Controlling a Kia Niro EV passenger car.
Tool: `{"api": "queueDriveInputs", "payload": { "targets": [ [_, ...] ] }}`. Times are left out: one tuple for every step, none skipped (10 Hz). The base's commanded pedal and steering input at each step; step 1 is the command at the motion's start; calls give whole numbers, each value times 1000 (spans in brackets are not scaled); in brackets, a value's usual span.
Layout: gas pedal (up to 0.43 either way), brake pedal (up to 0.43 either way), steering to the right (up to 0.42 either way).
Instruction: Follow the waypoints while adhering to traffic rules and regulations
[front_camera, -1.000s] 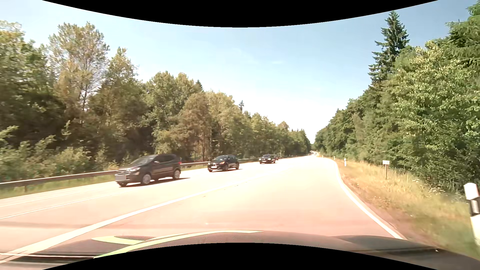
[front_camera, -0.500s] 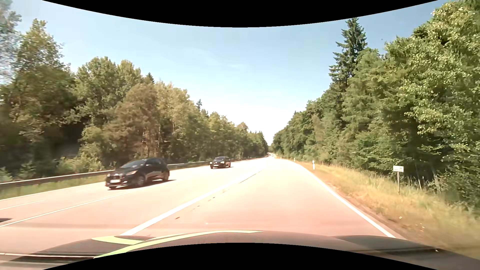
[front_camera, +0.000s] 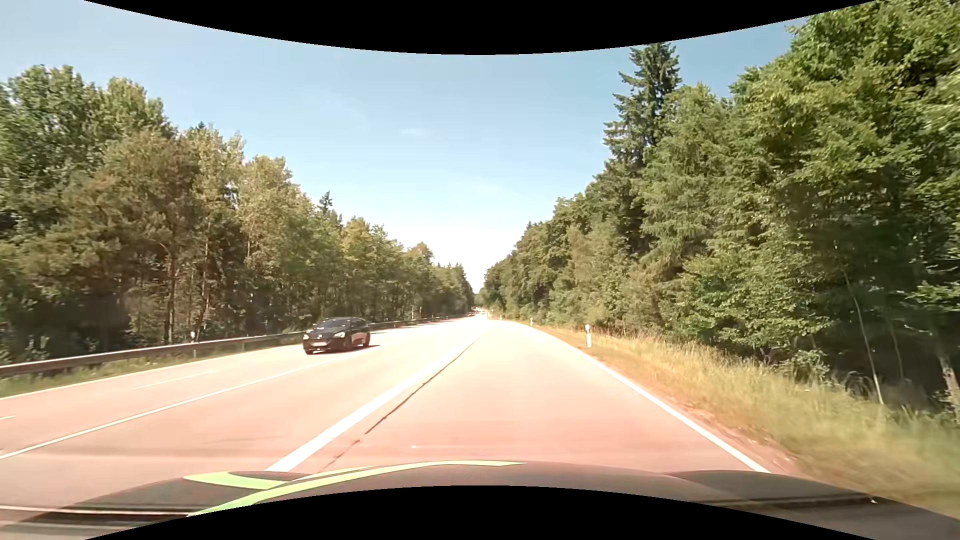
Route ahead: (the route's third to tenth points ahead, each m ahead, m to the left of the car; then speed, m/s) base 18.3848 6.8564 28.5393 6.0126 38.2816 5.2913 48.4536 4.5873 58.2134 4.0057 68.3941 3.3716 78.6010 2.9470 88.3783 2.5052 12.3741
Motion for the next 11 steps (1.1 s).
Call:
{"api": "queueDriveInputs", "payload": {
  "targets": [
    [299, 0, 48],
    [311, 0, 39],
    [319, 0, 30],
    [319, 0, 20],
    [319, 0, 14],
    [339, 0, 8],
    [350, 0, 5],
    [350, 0, 3],
    [350, 0, 3],
    [350, 0, -1],
    [350, 0, -7]
  ]
}}
